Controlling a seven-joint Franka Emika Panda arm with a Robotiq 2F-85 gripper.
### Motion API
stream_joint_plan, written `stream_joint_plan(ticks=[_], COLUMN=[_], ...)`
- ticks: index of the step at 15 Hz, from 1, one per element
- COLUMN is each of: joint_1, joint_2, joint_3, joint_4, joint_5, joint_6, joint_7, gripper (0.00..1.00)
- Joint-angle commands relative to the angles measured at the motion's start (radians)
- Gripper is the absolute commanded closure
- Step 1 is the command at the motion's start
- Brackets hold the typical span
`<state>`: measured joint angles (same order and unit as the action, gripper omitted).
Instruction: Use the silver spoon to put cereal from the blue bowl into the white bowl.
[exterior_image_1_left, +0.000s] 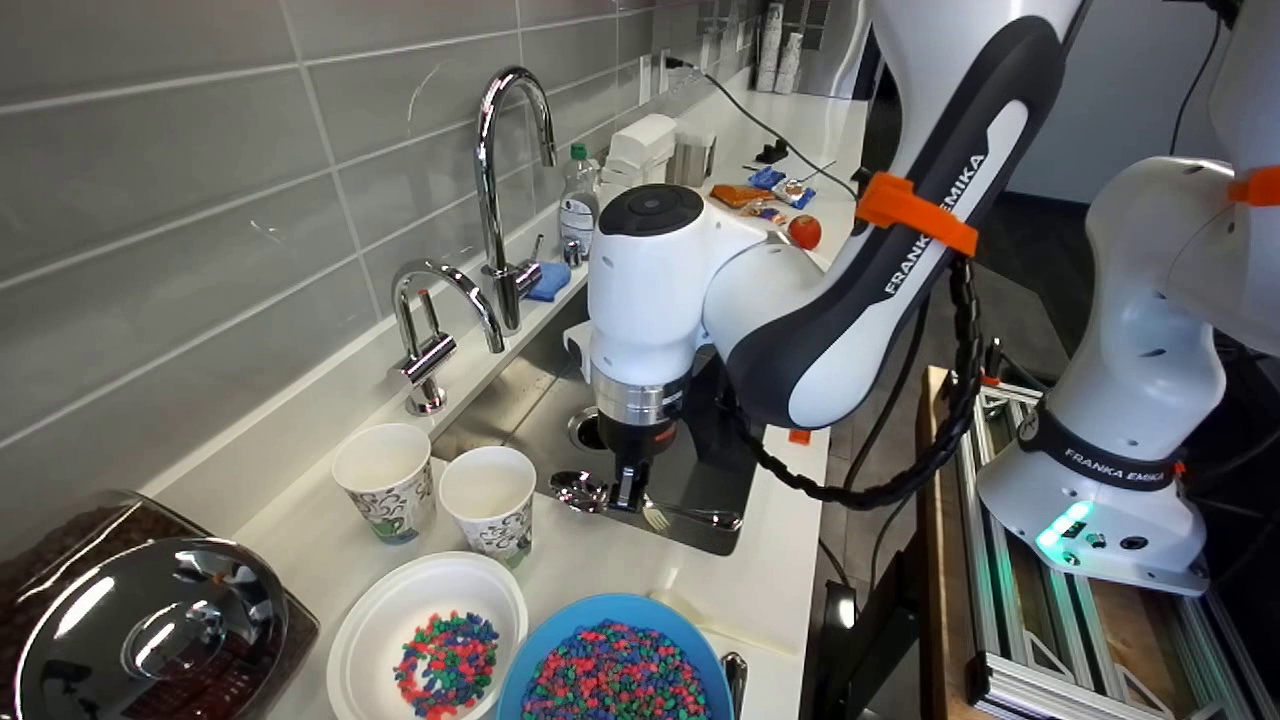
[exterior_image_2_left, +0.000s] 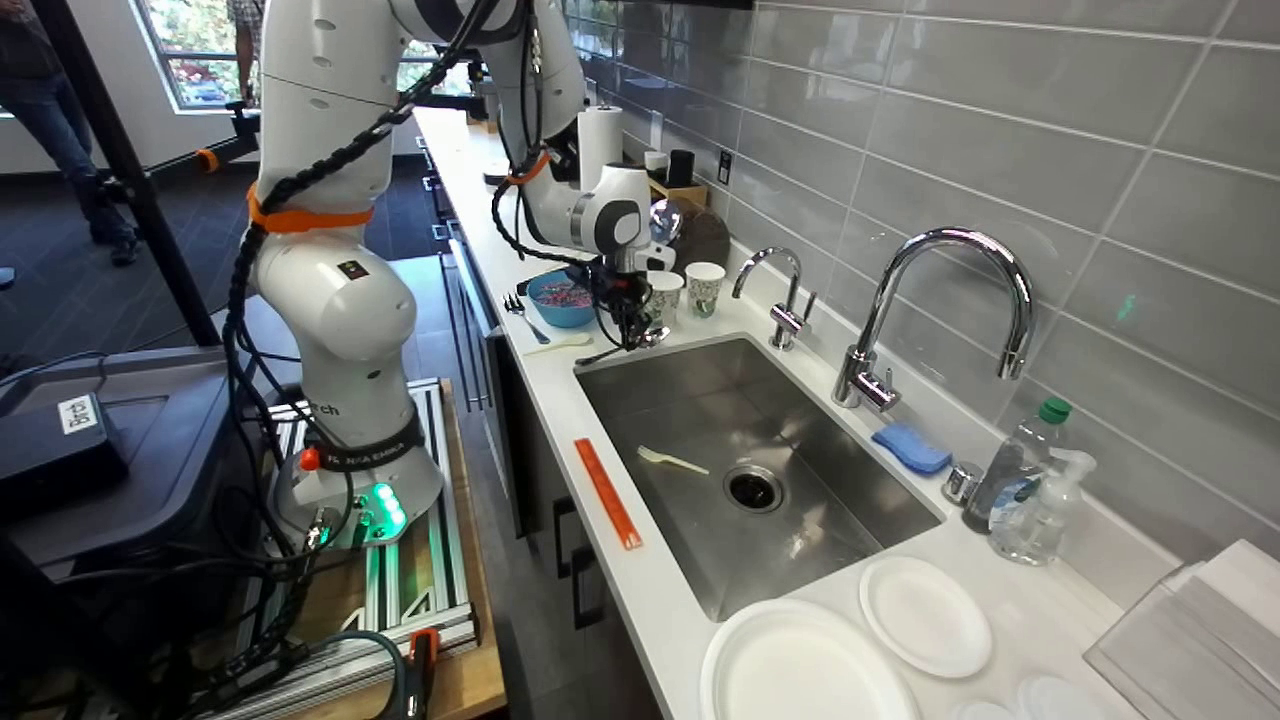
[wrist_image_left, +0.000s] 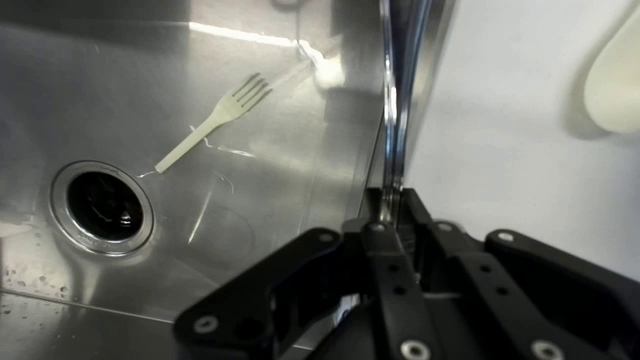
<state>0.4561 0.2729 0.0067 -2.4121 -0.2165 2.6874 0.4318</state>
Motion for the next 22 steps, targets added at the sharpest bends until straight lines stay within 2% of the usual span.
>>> stream_joint_plan(ticks=[1,7,11,22], joint_1=[-0.017,-0.058,-0.069,-0.073], joint_2=[-0.102,-0.154,-0.123,0.046], joint_3=[0.046,0.188,0.243,0.293], joint_4=[-0.029,0.044,0.133,0.382], joint_5=[-0.032,0.033,0.046,0.064], joint_6=[-0.171,-0.486,-0.643,-0.859], joint_7=[0.032,-0.092,-0.192,-0.463], gripper=[0.97,0.97,0.97,0.97])
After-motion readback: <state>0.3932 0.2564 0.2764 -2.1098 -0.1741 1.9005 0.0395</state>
